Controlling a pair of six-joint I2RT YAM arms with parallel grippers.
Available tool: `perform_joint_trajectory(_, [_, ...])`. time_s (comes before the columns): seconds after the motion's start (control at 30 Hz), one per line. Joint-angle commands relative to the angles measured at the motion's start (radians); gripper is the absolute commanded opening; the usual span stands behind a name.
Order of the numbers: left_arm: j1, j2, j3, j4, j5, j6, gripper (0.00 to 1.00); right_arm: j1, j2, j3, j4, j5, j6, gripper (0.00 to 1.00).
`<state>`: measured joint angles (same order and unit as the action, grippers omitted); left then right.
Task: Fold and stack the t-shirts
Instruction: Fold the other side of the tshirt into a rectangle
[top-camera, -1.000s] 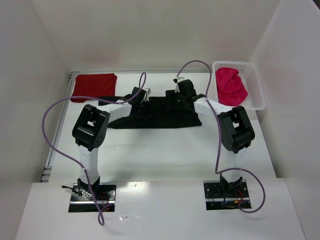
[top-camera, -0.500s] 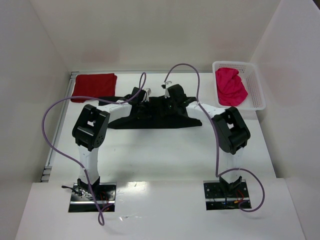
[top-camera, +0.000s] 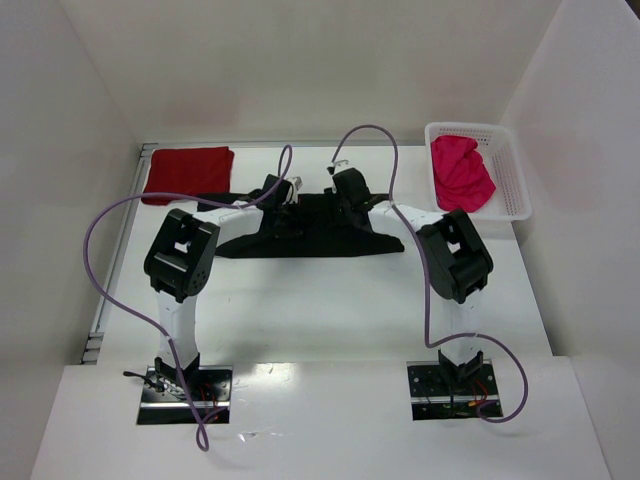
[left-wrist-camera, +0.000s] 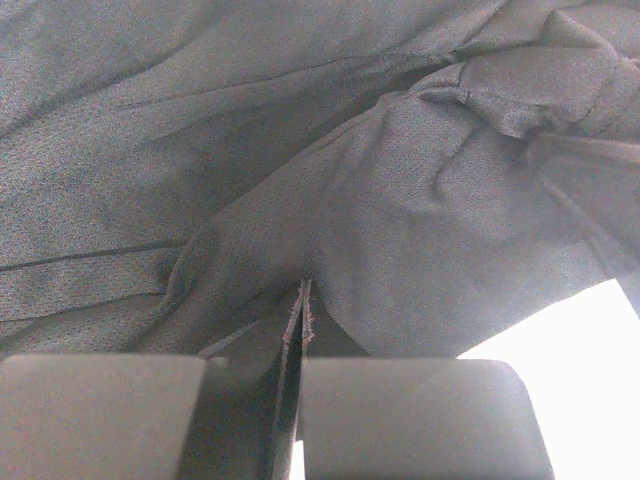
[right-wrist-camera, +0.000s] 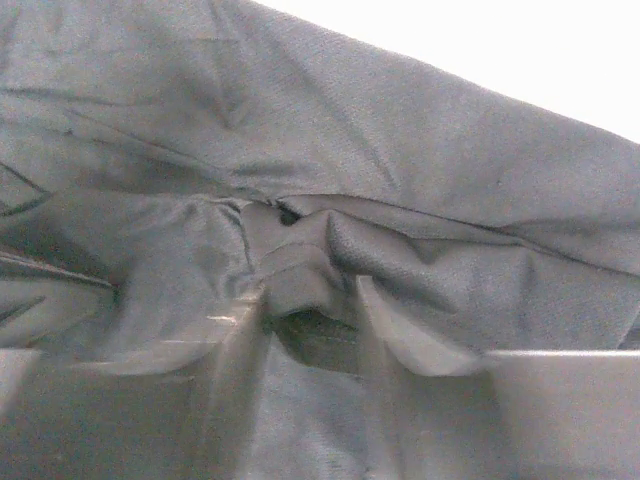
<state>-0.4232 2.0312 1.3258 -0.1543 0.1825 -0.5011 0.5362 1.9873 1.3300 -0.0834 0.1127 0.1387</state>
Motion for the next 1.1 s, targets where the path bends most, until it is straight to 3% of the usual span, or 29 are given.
perform_joint_trajectory(0.0, [-0.005, -0.005, -0.042, -0.053, 0.018, 0.012, 0.0, -0.004, 0.01, 0.058, 0.065, 0.038, 0.004, 0.41])
perform_joint_trajectory(0.1, [-0.005, -0.005, -0.042, -0.053, 0.018, 0.012, 0.0, -0.004, 0.034, 0.069, 0.053, 0.048, 0.004, 0.23])
perform_joint_trajectory(0.23, [-0.005, -0.005, -0.051, -0.053, 0.028, 0.012, 0.0, -0.004, 0.063, 0.11, 0.063, 0.058, -0.028, 0.08])
perform_joint_trajectory(0.37, [-0.005, -0.005, -0.06, -0.053, 0.028, 0.012, 0.0, -0.015, 0.11, 0.182, 0.063, 0.058, -0.042, 0.05])
perform_joint_trajectory(0.53, [-0.005, -0.005, -0.06, -0.053, 0.037, 0.012, 0.0, -0.015, 0.146, 0.281, 0.054, 0.099, -0.137, 0.2])
perform_joint_trajectory(0.67, [-0.005, -0.005, -0.069, -0.044, 0.037, 0.021, 0.0, -0.034, 0.18, 0.354, 0.031, 0.133, -0.146, 0.39])
perform_joint_trajectory(0.77, [-0.005, -0.005, -0.069, -0.044, 0.046, 0.021, 0.0, -0.047, 0.171, 0.363, 0.031, 0.154, -0.113, 0.63])
perform_joint_trajectory(0.8, [-0.005, -0.005, -0.069, -0.044, 0.046, 0.021, 0.0, -0.057, 0.156, 0.364, 0.022, 0.169, -0.102, 0.66])
perform_joint_trajectory(1.07, [-0.005, -0.023, -0.079, -0.044, 0.046, 0.021, 0.0, -0.099, -0.039, 0.203, -0.073, 0.19, 0.01, 0.69])
